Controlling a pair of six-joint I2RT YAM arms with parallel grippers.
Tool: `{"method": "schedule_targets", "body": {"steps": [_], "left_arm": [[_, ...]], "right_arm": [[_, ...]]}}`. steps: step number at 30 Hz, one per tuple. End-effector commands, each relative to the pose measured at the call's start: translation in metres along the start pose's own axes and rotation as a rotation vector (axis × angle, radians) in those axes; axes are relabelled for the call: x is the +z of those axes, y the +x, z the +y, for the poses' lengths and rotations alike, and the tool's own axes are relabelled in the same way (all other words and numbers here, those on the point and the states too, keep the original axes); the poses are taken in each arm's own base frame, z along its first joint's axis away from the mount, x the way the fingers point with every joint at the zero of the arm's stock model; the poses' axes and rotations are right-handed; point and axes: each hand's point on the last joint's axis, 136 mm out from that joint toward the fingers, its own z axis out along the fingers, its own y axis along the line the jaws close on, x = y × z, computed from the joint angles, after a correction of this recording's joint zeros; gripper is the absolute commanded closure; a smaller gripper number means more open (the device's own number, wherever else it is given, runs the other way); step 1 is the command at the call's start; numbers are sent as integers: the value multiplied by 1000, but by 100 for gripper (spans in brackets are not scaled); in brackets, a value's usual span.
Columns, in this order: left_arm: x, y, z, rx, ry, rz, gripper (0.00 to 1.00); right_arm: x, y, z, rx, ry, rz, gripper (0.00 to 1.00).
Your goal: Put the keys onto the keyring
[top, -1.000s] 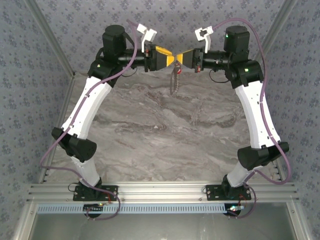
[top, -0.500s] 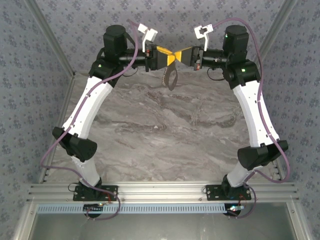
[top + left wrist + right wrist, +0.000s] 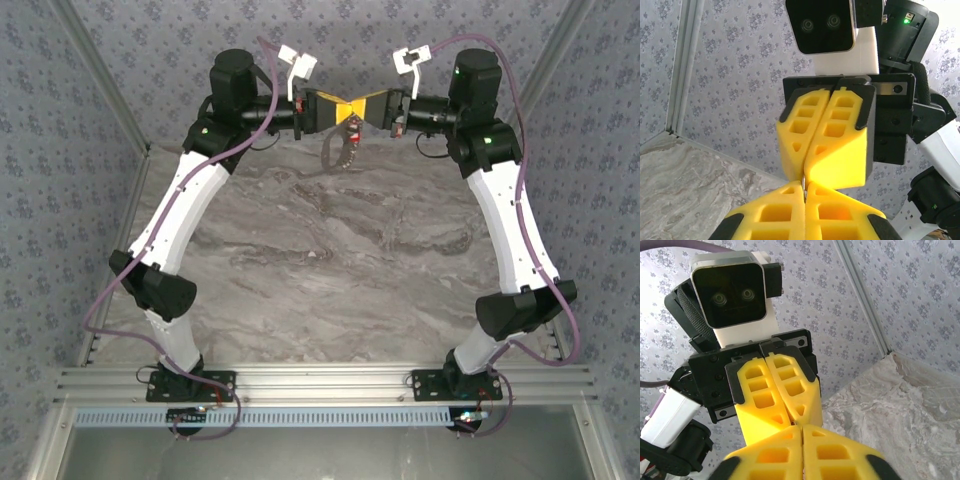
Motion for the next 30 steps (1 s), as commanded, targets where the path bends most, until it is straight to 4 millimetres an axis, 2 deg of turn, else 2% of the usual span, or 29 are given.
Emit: {"method": "schedule_targets", "body": {"steps": [1,3,5,9,14,21,30], "left_arm": [[0,-15,-22,76,64,-31,100],[0,-17,-23,77,67,-37,100],[-1,-20,-25,81,73,-44,100],[-3,-24,-30,89,84,-53,100],[-3,-29,-34,90,97,-57,100],[-4,-35,-39,98,106,-67,100],[-3,-39,-42,97,121,-73,100]], "right_arm": [[-16,-18,7,-1,-8,-81,66],[-31,-29,3,21,-7,-150,61],[-40,-32,-2,53,-14,-187,60],[-43,-26,-5,75,-19,-197,57],[-40,-15,-4,91,-39,-178,54],[-25,2,7,107,-88,-131,51],[-10,10,20,105,-133,-100,47]]}}
